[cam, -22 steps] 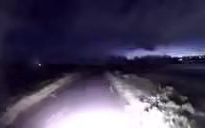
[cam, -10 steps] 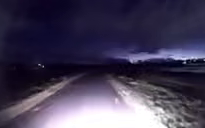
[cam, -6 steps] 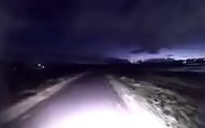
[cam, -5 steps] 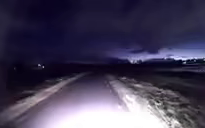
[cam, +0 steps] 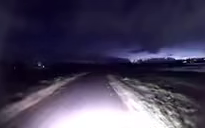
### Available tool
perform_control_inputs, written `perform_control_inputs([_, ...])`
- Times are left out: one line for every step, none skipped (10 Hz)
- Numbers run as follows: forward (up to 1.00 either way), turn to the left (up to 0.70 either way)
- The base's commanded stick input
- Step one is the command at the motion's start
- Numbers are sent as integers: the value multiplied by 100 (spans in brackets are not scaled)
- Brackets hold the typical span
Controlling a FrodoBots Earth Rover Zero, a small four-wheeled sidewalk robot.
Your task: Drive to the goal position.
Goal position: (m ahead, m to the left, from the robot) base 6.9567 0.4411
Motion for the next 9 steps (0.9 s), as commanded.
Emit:
perform_control_inputs([70,0])
perform_control_inputs([70,0])
perform_control_inputs([70,0])
perform_control_inputs([70,0])
perform_control_inputs([70,0])
perform_control_inputs([70,0])
perform_control_inputs([70,0])
perform_control_inputs([70,0])
perform_control_inputs([70,0])
